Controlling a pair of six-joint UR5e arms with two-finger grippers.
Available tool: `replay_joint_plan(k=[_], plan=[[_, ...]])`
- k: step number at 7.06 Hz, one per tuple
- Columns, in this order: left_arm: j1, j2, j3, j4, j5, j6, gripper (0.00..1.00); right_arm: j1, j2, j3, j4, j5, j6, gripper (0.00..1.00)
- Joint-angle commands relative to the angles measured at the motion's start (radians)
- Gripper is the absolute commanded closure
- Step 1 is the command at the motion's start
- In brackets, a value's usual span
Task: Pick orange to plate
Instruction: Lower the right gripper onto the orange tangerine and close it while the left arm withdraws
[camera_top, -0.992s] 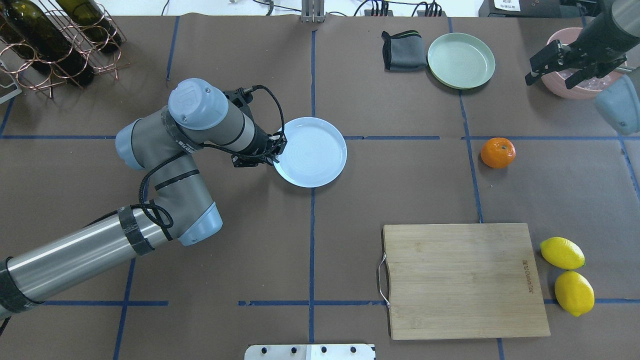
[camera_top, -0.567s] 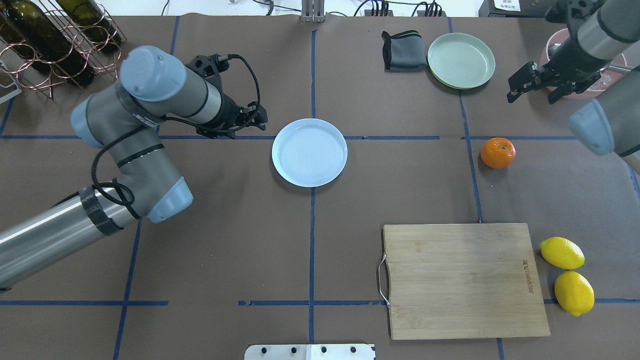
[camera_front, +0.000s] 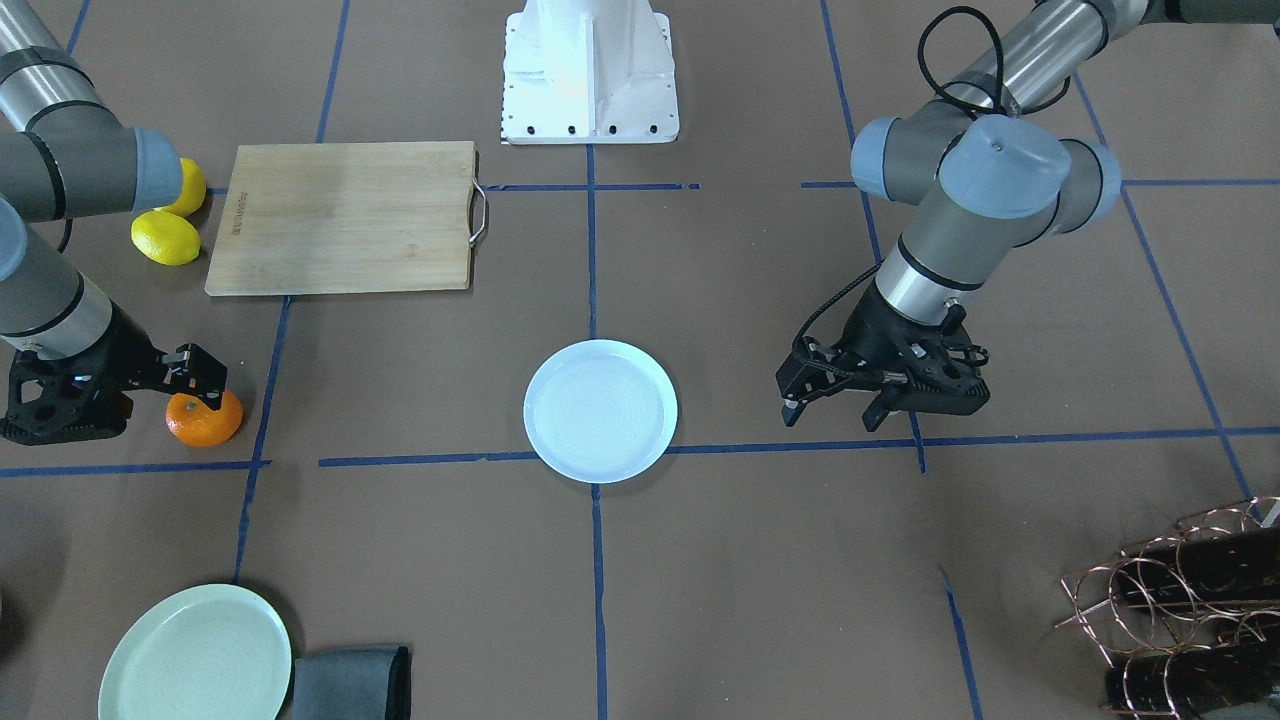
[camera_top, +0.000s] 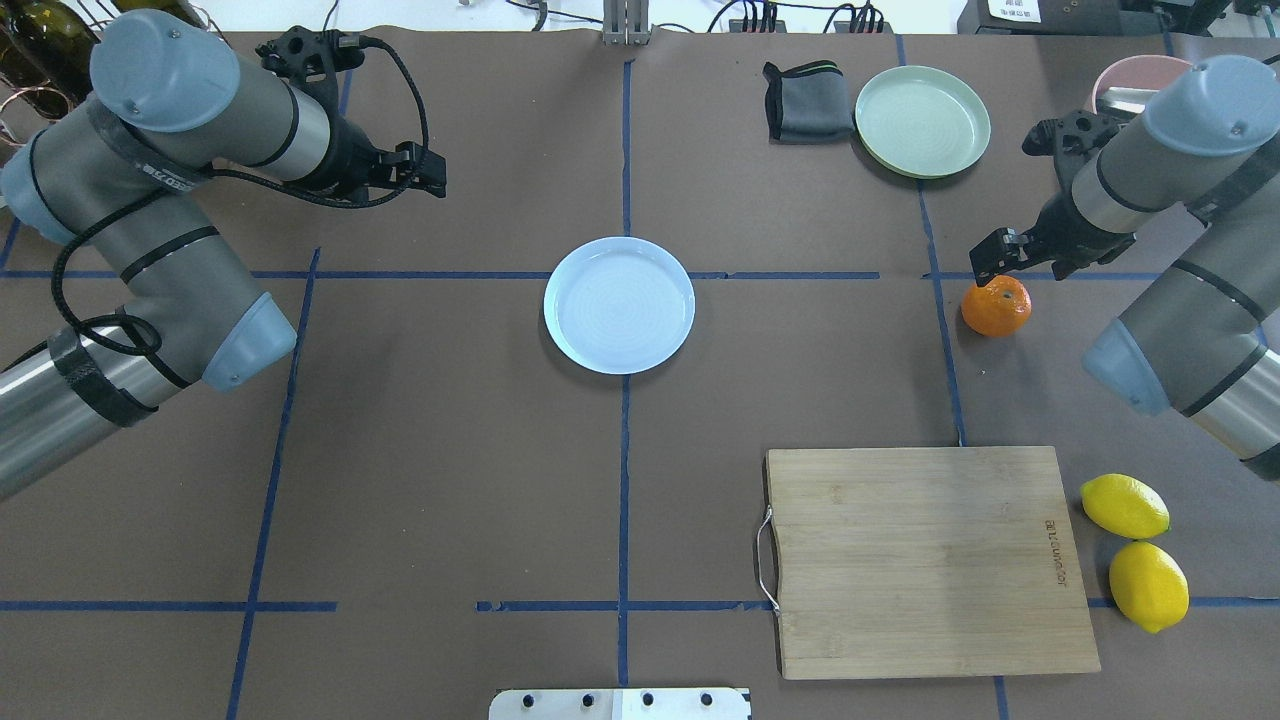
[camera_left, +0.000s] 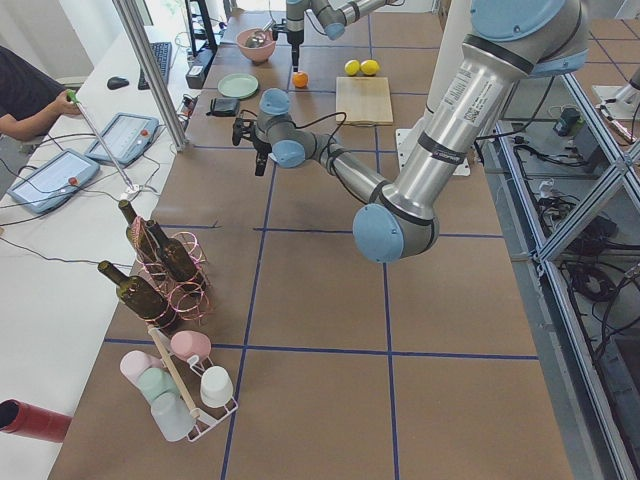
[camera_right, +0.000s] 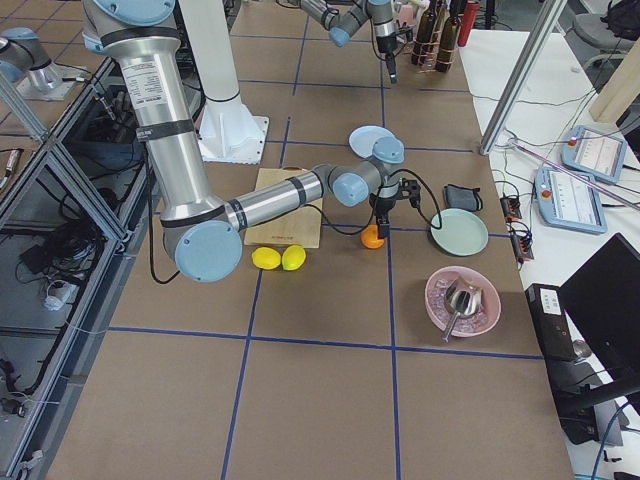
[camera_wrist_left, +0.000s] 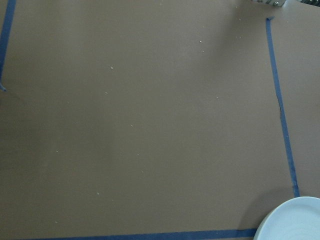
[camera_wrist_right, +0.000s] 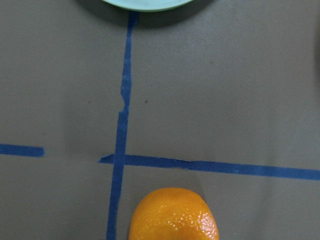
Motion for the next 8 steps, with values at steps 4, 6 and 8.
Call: replay_joint_plan(k=[4, 6, 8], plan=[[-0.005, 0.02, -0.002, 0.001, -0.001, 0.01, 0.0, -0.038, 0.016, -0.069, 0.009, -0.005, -0.011, 0.0], [-0.005, 0.022, -0.004, 0.001, -0.003, 0.01, 0.0, -0.046, 0.045, -0.103, 0.009, -0.007, -0.009, 0.0], [-0.005, 0.025, -0.01, 0.003, -0.001, 0.01, 0.0, -0.046, 0.047, -0.105, 0.008, -0.005, -0.009, 0.21]])
